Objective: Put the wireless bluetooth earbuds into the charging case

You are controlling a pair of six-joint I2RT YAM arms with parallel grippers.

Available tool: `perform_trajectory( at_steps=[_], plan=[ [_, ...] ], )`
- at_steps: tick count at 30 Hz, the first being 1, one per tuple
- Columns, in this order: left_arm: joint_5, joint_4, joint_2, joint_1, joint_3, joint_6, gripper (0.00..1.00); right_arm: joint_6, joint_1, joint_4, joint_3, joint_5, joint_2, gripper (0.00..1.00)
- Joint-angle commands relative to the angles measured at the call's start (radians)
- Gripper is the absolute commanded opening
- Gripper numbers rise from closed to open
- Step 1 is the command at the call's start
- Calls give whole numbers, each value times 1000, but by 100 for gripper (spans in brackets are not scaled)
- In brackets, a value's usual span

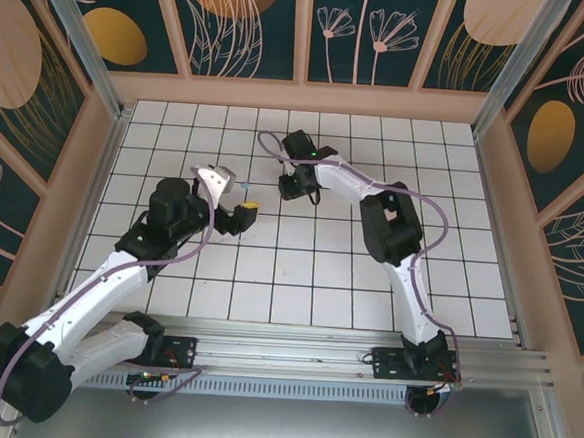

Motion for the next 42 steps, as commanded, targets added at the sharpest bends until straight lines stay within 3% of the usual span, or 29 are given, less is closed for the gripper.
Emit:
perform_trajectory(
  at_steps=[1,13,20,25,34,42],
  plan=[
    [49,81,-33,8,-12,99,93,-96,8,53,-71,-93,-143,29],
    [371,6,75,30,142,239,89,-197,8,-102,-199,-297,-413,29],
    [422,-14,140,30,203,325,90,-347,12,-162,-229,-368,-521,30],
    [473,-17,179,35,228,349,90,-465,34,-183,-264,-345,-590,29],
    [546,-33,216,57,232,405,92,-587,32,-255,-281,-333,-670,29],
    [642,-22,308,56,275,431,90,-638,32,-347,-246,-403,-700,29]
  ],
)
